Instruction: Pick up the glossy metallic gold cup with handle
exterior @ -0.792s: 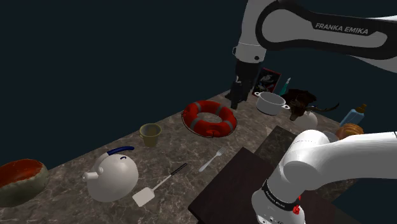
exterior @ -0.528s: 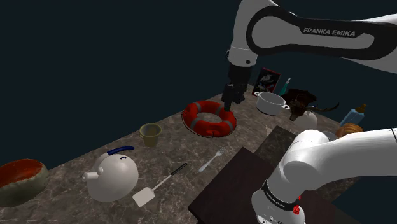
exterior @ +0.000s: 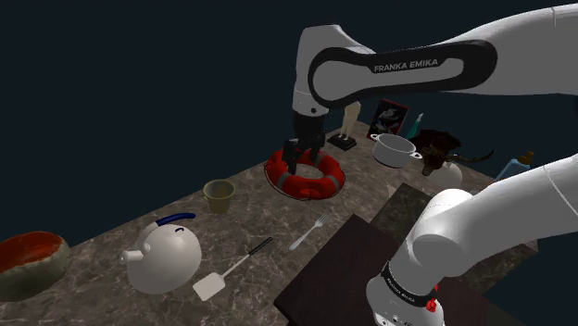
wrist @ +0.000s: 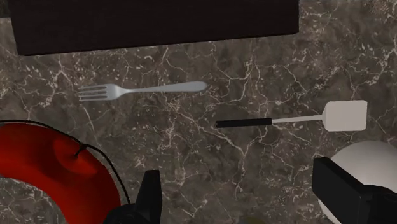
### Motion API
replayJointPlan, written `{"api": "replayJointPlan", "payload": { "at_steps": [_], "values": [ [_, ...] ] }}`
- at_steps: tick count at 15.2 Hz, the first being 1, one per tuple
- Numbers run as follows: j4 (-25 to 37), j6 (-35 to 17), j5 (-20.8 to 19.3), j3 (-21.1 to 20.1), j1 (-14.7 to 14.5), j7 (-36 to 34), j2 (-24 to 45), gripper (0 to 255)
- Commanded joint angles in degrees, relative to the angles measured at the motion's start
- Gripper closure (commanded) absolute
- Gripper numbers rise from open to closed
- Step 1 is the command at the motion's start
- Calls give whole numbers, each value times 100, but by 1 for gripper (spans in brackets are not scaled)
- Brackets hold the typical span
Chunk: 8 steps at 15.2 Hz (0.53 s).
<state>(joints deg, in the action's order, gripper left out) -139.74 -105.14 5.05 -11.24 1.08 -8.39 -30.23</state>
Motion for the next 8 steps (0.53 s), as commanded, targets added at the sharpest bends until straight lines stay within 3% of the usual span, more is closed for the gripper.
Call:
{"api": "replayJointPlan", "payload": {
  "at_steps": [1,8],
  "values": [
    [63,-381,1,-145,22,-224,403,0],
    [684,-1376,-283,-585,118,-1091,1955,0]
  ]
}}
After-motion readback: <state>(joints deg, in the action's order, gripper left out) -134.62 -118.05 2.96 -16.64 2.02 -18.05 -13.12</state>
